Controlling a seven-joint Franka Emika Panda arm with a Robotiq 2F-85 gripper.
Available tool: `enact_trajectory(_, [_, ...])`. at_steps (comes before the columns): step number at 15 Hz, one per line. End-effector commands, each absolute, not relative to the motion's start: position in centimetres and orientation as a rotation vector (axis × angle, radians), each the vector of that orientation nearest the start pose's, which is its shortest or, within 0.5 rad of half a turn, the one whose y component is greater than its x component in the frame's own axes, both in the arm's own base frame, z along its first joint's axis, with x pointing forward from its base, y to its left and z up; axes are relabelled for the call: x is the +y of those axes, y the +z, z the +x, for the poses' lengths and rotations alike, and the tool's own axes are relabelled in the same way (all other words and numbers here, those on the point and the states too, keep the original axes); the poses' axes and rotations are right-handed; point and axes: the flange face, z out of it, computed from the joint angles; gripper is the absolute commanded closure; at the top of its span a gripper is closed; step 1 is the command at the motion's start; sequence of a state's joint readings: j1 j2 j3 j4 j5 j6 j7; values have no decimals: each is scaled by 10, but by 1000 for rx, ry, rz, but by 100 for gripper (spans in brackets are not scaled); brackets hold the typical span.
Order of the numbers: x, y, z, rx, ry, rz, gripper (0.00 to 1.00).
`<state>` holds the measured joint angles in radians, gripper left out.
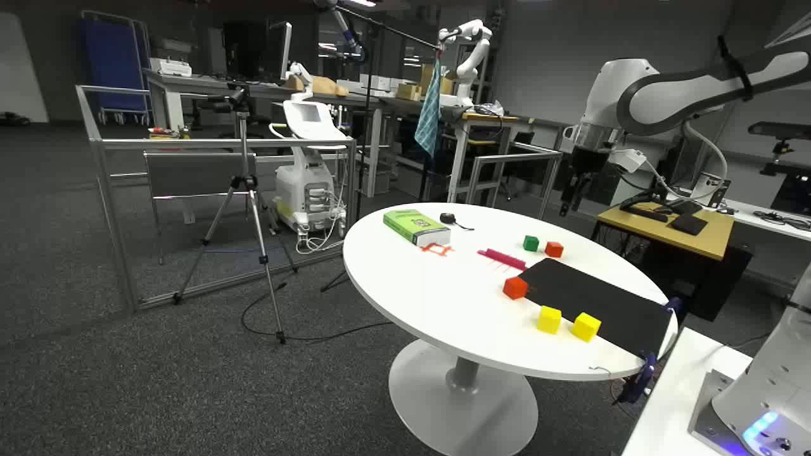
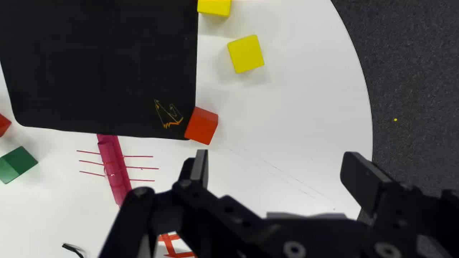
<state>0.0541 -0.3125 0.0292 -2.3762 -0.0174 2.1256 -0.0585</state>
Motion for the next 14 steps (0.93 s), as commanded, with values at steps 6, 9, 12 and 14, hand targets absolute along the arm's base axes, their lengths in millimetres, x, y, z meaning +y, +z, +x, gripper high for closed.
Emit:
enact_trajectory(6, [37,449,452,-236,-96,-3155,0])
enact_trajectory(9, [38,448,455,-225,-230,-3160,0])
enact_trajectory(12, [39,432,473,-38,-495,-3097,0])
enact_trajectory(14, [37,424,485,31,-660,-3058,0])
